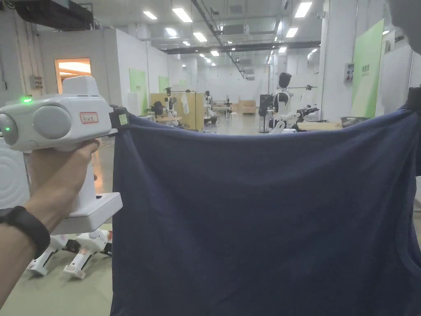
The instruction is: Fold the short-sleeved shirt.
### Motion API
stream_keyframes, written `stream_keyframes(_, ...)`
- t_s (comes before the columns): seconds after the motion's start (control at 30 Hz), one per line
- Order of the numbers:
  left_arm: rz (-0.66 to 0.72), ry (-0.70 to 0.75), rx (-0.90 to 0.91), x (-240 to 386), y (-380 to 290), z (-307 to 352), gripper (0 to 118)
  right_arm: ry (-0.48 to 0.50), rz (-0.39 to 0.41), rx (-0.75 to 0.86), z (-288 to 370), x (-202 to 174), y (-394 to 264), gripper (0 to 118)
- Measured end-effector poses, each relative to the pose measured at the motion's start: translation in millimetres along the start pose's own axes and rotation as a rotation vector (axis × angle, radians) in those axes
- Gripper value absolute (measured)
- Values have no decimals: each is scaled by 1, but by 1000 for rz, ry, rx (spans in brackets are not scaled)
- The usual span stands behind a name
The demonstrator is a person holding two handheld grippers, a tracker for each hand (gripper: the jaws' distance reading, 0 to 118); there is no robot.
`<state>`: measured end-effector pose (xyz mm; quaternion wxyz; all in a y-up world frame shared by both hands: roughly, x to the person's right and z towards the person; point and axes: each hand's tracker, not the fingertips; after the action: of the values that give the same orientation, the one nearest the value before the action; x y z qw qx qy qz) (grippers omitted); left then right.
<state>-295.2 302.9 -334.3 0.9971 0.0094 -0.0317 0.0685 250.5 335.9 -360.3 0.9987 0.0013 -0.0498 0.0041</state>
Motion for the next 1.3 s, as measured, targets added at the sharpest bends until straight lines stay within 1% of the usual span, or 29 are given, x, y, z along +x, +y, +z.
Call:
stream_keyframes(0.13, -19, 15, -3, 4, 2, -40, 3, -47, 15, 15, -33, -1, 11, 4)
stream_keyframes(0.17, -25, 25, -12, 6, 2, -50, 3, -53, -4, 19, -43, -1, 11, 4)
stream_keyframes(0.23, -24, 35, -16, 8, 0, -68, 3, -63, -100, 32, -56, 0, 6, 4)
stream_keyframes(0.27, -15, 44, -16, 10, -2, -77, 3, -61, -113, 20, -66, -1, 5, 4)
stream_keyframes(0.33, -2, 42, -19, 11, -4, -95, 3, -78, -95, 22, -80, -6, 2, 4)
stream_keyframes(0.43, -22, 68, -39, 14, -9, -120, 3, -100, -33, -10, -103, -12, 1, 4)
stream_keyframes(0.5, -17, 75, -34, 12, -11, -135, 3, -70, -46, -14, -113, -15, 0, 4)
stream_keyframes(0.57, -2, 78, -63, 9, -16, -149, 2, -71, -31, -6, -124, -19, -1, 4)
stream_keyframes(0.63, -24, 96, -76, 8, -20, -158, 2, -81, -15, -14, -130, -22, -1, 4)
stream_keyframes(0.7, -28, 99, -73, 8, -24, -165, 2, -81, -19, -16, -138, -23, -2, 4)
stream_keyframes(0.77, -32, 101, -86, 7, -26, -174, 2, -86, 8, -18, -147, -25, -1, 4)
stream_keyframes(0.8, -46, 105, -81, 8, -23, -162, 2, -86, 14, -16, -150, -25, -2, 4)
stream_keyframes(0.87, -62, 108, -77, 8, -22, -162, 2, -103, 39, -37, -158, -26, -4, 4)
stream_keyframes(1.0, -93, 103, -87, 9, -33, -185, 2, -102, 31, -49, -168, -27, -23, 4)
stream_keyframes(1.03, -89, 104, -101, 6, -39, -187, 2, -94, 28, -64, -171, -27, -32, 4)
stream_keyframes(1.1, -84, 96, -141, 10, -78, -211, 2, -79, 17, -94, -176, -27, -55, 4)
stream_keyframes(1.2, -85, 76, -254, 0, -126, -224, 2, -68, 47, -163, -182, -28, -95, 4)
stream_keyframes(1.23, -77, 53, -284, 6, -143, -213, 2, -67, 49, -180, -183, -27, -109, 4)
stream_keyframes(1.3, -62, 62, -338, 5, -178, -194, 2, -50, 18, -238, -181, -23, -135, 4)
